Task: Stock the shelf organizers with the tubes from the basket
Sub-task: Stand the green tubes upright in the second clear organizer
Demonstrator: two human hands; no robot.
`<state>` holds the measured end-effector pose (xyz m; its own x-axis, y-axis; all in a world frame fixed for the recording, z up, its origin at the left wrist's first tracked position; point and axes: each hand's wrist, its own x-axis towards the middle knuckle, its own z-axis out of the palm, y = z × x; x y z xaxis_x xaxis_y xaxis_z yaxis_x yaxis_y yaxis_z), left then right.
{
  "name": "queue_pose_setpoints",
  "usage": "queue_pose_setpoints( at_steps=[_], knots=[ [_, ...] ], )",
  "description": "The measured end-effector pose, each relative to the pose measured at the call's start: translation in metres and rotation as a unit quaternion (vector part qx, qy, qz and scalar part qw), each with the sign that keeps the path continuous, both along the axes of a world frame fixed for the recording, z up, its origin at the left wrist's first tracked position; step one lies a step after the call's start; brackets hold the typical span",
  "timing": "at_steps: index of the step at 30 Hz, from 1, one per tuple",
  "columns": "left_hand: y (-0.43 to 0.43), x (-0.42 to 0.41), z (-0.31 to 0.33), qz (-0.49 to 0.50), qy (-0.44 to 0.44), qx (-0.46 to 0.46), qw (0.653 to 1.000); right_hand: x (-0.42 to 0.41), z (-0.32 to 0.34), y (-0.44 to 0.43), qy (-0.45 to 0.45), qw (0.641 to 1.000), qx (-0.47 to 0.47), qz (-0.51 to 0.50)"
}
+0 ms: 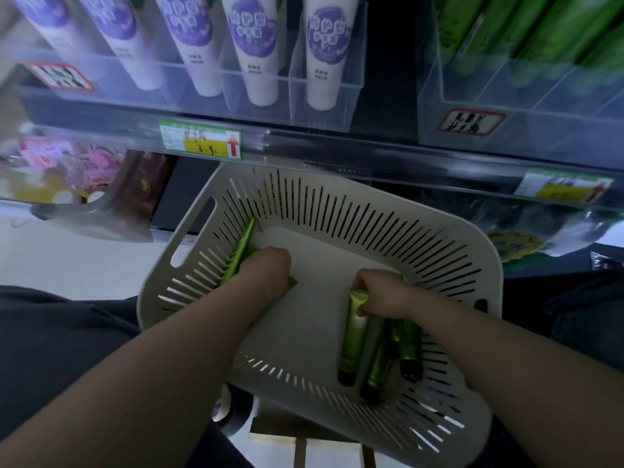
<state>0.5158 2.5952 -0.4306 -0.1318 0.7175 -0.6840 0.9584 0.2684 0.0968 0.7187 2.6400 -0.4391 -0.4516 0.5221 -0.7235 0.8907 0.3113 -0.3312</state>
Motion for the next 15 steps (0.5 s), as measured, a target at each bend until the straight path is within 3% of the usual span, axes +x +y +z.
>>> queue_pose_setpoints(
  at_steps=[4, 15],
  knots=[
    [-0.004, 0.008, 0.022, -0.009, 0.006, 0.014, 1.000, 0.003, 0.012, -0.004, -0.007, 1.000, 0.013, -0.018],
    [-0.034, 0.037, 0.050, 0.002, -0.054, 0.156, 0.986, 0.022, 0.048, -0.014, 0.049, 0.993, 0.063, -0.091]
  ],
)
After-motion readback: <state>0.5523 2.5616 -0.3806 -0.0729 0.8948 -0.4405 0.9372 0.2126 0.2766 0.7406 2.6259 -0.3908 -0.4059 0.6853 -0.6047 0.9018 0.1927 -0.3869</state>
